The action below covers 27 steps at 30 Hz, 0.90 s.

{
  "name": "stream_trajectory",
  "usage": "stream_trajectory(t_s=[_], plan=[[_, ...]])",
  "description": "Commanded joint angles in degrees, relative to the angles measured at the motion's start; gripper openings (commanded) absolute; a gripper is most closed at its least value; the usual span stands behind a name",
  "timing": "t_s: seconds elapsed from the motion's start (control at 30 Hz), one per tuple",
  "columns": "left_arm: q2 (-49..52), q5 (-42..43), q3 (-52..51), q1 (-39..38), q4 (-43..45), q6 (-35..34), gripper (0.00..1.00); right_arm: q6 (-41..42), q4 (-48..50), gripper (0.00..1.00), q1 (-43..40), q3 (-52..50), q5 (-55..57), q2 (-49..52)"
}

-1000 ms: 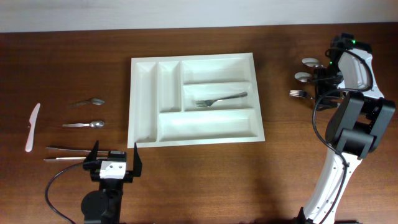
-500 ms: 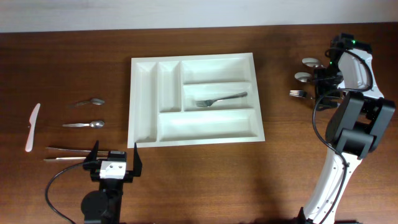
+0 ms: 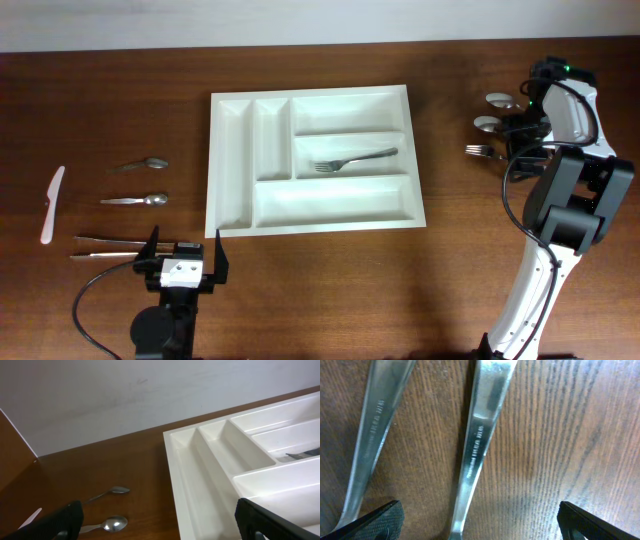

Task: Pack container
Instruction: 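Align the right gripper over the remaining fork handle, then lower the right gripper and close it on the fork handle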

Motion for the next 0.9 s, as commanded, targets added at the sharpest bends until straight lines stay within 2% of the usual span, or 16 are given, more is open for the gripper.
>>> stream_trajectory(t_s=[0.0,0.87], plan=[[-0.35,-0.20,-0.37,0.20,0.17,0.68,0.99,-0.57,-0.46,0.99,-0.42,-0.76,1.60,1.05],[-0.35,-0.20,-0.37,0.20,0.17,0.68,0.99,-0.39,4.28,0.99,-0.28,-3.74,-0.57,1.05]])
